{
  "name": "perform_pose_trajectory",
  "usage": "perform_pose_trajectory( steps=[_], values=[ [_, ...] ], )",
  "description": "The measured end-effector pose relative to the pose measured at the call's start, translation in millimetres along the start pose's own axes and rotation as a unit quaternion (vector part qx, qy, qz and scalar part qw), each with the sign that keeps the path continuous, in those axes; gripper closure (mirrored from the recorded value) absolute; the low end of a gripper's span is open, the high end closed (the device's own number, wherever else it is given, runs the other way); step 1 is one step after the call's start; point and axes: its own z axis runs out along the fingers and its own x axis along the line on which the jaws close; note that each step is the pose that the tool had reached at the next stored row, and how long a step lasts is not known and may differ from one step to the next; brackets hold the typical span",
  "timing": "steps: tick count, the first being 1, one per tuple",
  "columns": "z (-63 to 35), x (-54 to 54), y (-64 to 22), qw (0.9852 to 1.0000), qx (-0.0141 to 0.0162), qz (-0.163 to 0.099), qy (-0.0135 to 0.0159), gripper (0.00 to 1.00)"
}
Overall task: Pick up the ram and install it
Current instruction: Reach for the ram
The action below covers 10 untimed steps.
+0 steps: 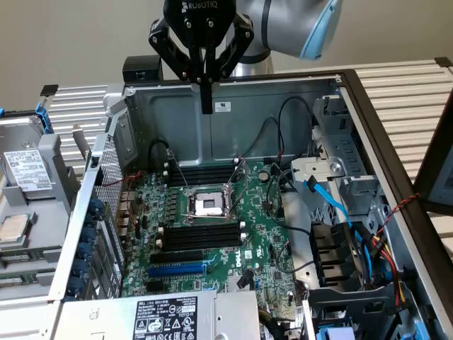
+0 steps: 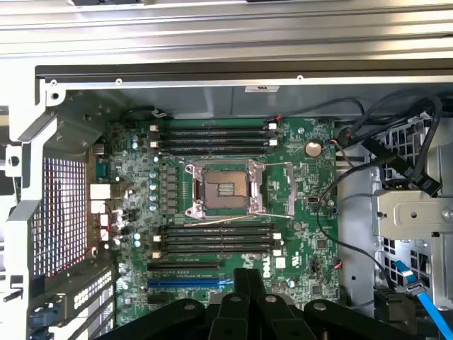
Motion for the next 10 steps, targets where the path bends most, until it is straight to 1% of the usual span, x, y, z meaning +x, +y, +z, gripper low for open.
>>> perform_pose_trajectory(
  steps=[3, 10],
  values=[
    [0.1, 1.2, -0.1, 1.0000, 0.0001, 0.000, 0.0006, 0.90],
    [0.0, 32.2, -2.3, 1.0000, 0.0001, 0.000, 0.0019, 0.90]
  ],
)
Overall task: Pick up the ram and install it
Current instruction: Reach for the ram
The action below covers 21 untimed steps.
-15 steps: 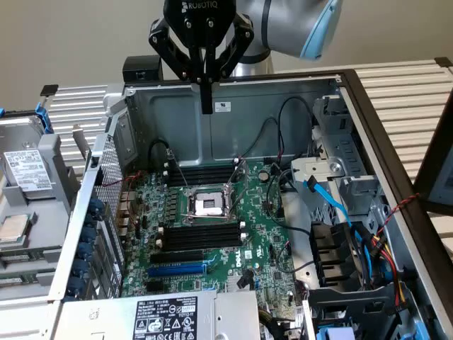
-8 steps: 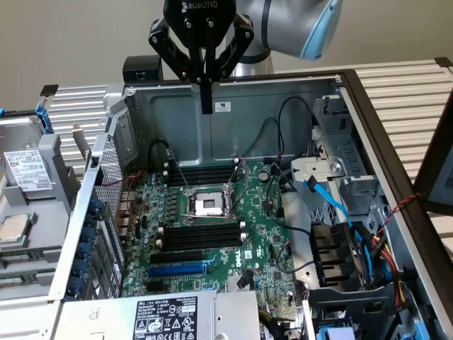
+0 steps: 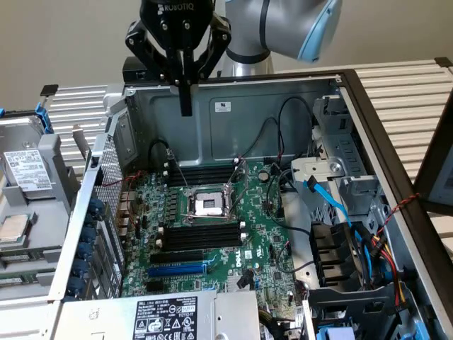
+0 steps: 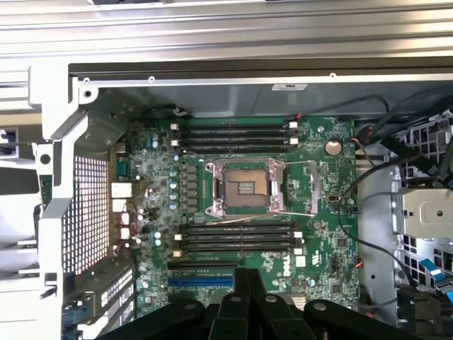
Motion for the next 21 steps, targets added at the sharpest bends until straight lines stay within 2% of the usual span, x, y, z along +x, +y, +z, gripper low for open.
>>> perform_pose_trajectory(
  steps=[5, 12, 21],
  values=[
    [0.6, 22.4, -1.6, 1.0000, 0.0000, 0.000, 0.0005, 0.90],
    [2.4, 54.7, -4.0, 1.0000, 0.0002, 0.000, 0.0032, 0.90],
    [5.5, 95.4, -7.1, 0.9999, 0.0008, 0.001, 0.0119, 0.90]
  ],
)
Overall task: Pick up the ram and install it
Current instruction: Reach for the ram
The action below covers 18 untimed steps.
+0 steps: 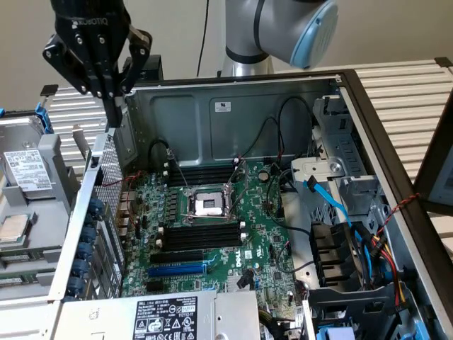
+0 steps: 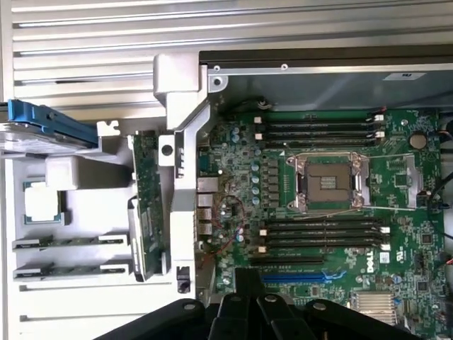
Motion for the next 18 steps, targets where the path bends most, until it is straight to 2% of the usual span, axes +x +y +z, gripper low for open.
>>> perform_pose_trajectory(
  steps=[6, 12, 13, 14, 18],
  values=[
    [3.4, 27.4, -2.1, 1.0000, 0.0005, 0.000, 0.0071, 0.90],
    [5.3, 53.5, -4.1, 0.9998, 0.0014, 0.001, 0.0189, 0.90],
    [5.6, 57.0, -4.4, 0.9998, 0.0016, 0.001, 0.0221, 0.90],
    [5.9, 60.5, -4.6, 0.9996, 0.0019, 0.001, 0.0270, 0.90],
    [6.8, 72.0, -5.5, 0.9988, 0.0035, 0.002, 0.0487, 0.90]
  ],
)
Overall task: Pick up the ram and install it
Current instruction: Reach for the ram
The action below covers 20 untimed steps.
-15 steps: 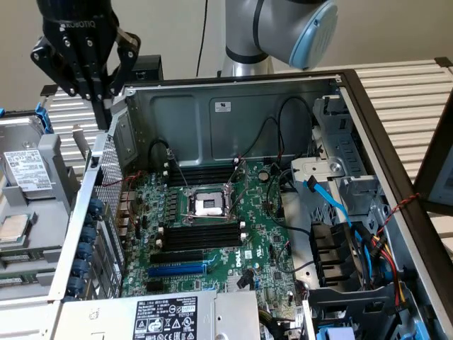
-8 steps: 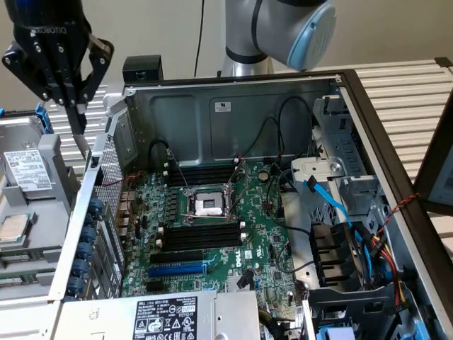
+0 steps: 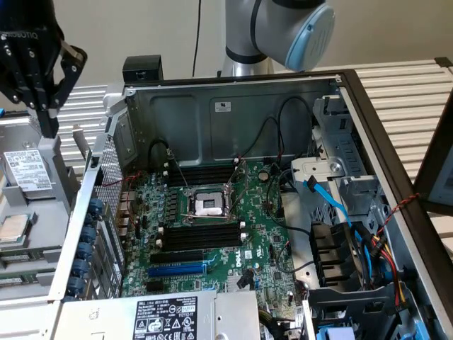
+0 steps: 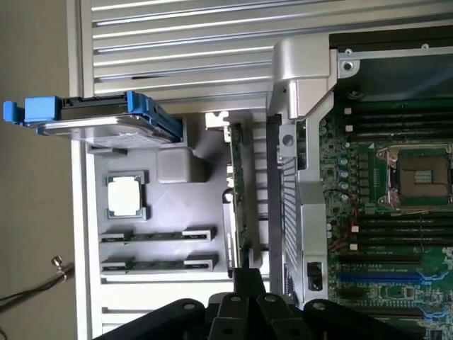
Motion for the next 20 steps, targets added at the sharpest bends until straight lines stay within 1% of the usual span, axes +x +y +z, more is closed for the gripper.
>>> perform_pose_trajectory(
  steps=[1, 2, 3, 10, 14, 20],
  values=[
    [0.6, 3.1, -0.3, 1.0000, 0.0004, 0.000, 0.0047, 0.90],
    [1.4, 6.8, -0.6, 1.0000, 0.0005, 0.000, 0.0077, 0.90],
    [2.4, 11.1, -0.9, 1.0000, 0.0006, 0.000, 0.0086, 0.90],
    [10.9, 42.0, -3.5, 1.0000, 0.0006, 0.000, 0.0086, 0.90],
    [17.1, 59.7, -5.1, 1.0000, 0.0005, 0.000, 0.0070, 0.90],
    [26.4, 86.2, -7.4, 1.0000, 0.0003, 0.000, 0.0038, 0.90]
  ],
)
